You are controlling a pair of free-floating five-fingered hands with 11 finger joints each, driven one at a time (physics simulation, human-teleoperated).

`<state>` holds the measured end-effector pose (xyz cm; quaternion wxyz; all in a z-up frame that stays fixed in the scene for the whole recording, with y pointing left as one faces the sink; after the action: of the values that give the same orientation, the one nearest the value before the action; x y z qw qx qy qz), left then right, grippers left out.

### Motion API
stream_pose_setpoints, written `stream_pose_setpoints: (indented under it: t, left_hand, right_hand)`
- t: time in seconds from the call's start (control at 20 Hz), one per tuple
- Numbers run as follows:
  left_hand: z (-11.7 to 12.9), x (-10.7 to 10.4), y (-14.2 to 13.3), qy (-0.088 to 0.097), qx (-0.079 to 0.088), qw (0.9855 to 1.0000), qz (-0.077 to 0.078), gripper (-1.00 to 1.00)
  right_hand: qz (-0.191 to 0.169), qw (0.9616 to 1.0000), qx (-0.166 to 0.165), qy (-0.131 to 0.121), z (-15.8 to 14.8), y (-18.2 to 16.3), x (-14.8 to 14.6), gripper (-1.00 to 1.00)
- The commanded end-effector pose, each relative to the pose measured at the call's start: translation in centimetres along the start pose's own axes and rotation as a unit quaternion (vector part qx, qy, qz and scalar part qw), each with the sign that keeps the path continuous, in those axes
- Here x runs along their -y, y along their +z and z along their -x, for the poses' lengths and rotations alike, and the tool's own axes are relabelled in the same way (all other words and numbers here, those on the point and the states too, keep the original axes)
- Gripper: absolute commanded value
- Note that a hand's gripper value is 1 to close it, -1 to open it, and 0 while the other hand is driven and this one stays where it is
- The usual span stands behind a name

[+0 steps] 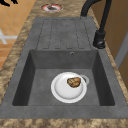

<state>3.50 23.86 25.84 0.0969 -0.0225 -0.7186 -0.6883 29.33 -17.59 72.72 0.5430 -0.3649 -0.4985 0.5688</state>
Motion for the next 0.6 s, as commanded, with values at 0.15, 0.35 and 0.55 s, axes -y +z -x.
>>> stream_pose_setpoints:
  t: [0.15, 0.35, 0.55]
  left_hand:
    - [0.0, 0.0, 0.0, 0.000, 0.000, 1.0000, 0.000, 0.00]
    - [0.0, 0.0, 0.0, 0.000, 0.000, 1.0000, 0.000, 0.00]
    - [0.0, 0.0, 0.0, 0.000, 0.000, 1.0000, 0.000, 0.00]
  right_hand:
    - [-0.090, 0.9959, -0.009, 0.005, 0.5, -3.7, -0.3, -1.00]
    - [-0.133, 0.9910, -0.004, 0.011, 0.8, -5.8, -0.3, -1.00]
    - [-0.164, 0.9864, -0.005, 0.012, 1.2, -8.1, -0.3, -1.00]
